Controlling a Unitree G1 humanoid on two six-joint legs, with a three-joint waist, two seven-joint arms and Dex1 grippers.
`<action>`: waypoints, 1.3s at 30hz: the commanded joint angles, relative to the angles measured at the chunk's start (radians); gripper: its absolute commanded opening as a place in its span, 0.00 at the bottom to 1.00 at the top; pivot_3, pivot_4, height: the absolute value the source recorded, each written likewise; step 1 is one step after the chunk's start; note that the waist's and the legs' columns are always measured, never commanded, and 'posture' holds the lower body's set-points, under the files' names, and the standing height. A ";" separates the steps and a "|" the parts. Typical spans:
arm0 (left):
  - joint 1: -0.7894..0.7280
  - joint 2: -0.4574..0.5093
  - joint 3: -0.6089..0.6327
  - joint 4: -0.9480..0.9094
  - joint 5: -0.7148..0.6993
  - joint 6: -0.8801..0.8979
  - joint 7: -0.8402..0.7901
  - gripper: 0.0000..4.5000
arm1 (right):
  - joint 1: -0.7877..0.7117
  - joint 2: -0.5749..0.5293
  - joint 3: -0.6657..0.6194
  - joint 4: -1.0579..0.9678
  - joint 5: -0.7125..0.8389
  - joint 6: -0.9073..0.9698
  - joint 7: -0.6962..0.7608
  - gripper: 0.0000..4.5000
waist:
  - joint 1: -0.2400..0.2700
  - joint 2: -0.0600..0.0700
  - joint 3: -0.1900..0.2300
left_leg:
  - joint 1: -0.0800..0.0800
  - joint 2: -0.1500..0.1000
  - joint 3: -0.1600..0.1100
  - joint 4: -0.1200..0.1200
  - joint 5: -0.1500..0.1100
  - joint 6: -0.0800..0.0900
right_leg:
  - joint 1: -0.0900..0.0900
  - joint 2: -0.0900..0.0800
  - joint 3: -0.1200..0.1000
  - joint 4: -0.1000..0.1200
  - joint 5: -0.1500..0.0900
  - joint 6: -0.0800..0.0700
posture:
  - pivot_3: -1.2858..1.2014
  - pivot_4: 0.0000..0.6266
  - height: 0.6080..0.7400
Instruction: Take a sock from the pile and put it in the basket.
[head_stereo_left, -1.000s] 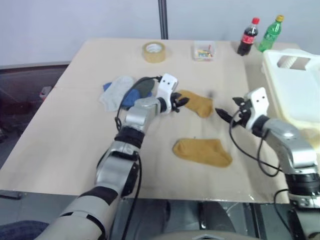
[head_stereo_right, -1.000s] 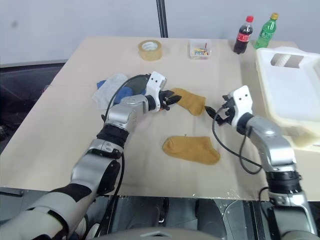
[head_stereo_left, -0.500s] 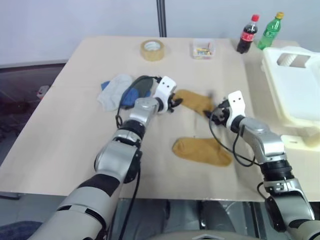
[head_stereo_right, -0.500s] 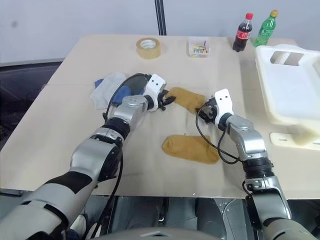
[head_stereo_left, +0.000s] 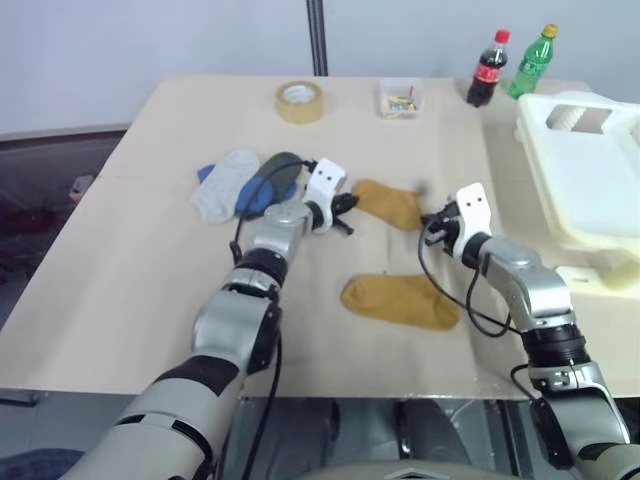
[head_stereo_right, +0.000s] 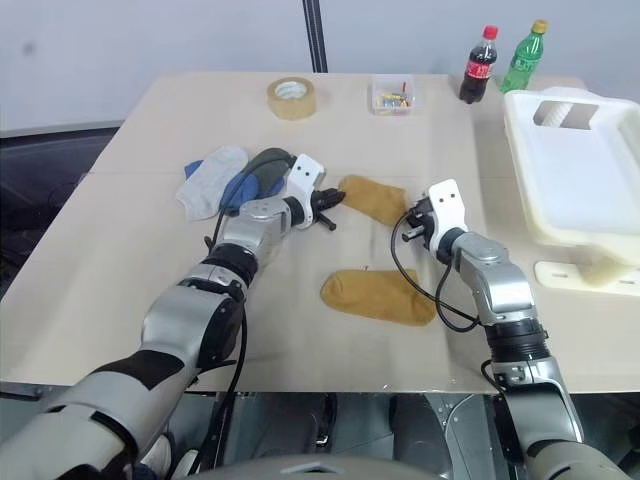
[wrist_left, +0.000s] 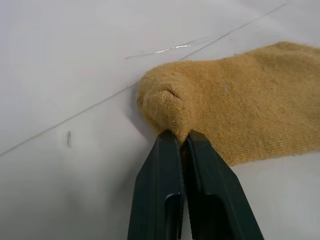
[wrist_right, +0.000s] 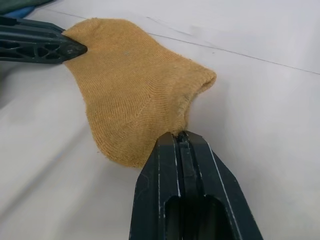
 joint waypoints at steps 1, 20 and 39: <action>0.041 0.005 -0.003 -0.049 0.004 0.038 -0.022 0.01 | 0.004 -0.005 -0.004 -0.065 0.007 -0.027 0.030 0.00 | 0.000 0.000 0.000 | 0.000 0.000 0.000 0.000 0.000 0.000 | 0.000 0.000 0.000 0.000 0.000 0.000 | 0.52 0.24 0.99; 0.824 0.177 0.045 -1.610 -0.401 0.739 -0.067 0.01 | 0.328 -0.320 -0.284 -0.775 0.391 0.494 0.142 0.00 | 0.010 0.001 0.000 | 0.002 0.005 0.001 -0.001 -0.003 0.004 | 0.002 0.000 0.003 -0.001 0.000 0.000 | 0.52 0.24 0.99; 1.013 0.207 -0.142 -1.795 -0.369 0.895 0.167 0.01 | 0.504 -0.479 -0.250 -0.869 0.426 0.540 0.101 0.00 | 0.031 0.001 0.000 | 0.005 0.006 0.000 -0.001 -0.003 0.005 | 0.007 0.001 0.000 -0.002 0.000 0.000 | 0.52 0.24 0.99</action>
